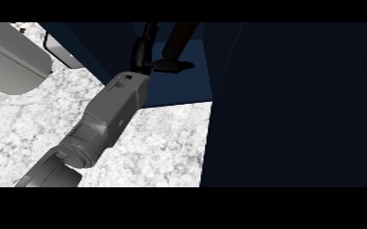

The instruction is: Pick up the wine, place it into the cabinet and close the cabinet

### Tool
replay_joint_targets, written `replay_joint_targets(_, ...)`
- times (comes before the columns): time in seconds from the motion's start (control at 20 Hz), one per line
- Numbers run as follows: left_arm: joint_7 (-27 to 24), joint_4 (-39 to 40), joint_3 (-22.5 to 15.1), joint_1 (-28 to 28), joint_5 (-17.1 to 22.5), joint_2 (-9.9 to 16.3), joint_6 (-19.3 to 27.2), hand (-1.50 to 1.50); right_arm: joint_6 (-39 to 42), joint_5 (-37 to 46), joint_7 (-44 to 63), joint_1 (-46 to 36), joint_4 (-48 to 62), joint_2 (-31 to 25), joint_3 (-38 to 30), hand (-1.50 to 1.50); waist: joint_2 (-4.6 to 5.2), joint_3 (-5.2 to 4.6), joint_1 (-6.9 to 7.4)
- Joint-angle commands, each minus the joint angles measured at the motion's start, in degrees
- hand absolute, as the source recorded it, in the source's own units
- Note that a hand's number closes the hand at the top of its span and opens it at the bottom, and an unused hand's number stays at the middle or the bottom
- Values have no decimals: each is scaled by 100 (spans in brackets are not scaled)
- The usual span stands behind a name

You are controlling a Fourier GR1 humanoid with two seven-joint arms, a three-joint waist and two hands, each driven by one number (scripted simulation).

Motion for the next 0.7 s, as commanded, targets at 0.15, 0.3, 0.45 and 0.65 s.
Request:
replay_joint_targets(0.15,-499,-460,379,-36,278,219,-1186,-150,-175,131,252,-109,-77,-191,-217,-150,-221,54,416)
replay_joint_targets(0.3,-256,-470,436,-89,274,236,-1550,-150,-154,216,190,350,-366,-83,0,-150,-229,62,445)
replay_joint_targets(0.45,-110,-679,333,81,156,44,-1529,-150,-511,325,728,1,-577,-183,-3,-150,-293,60,553)
replay_joint_targets(0.65,133,-1455,155,328,-8,61,-1282,-150,-409,196,685,-37,-274,-375,-268,-150,-354,65,736)
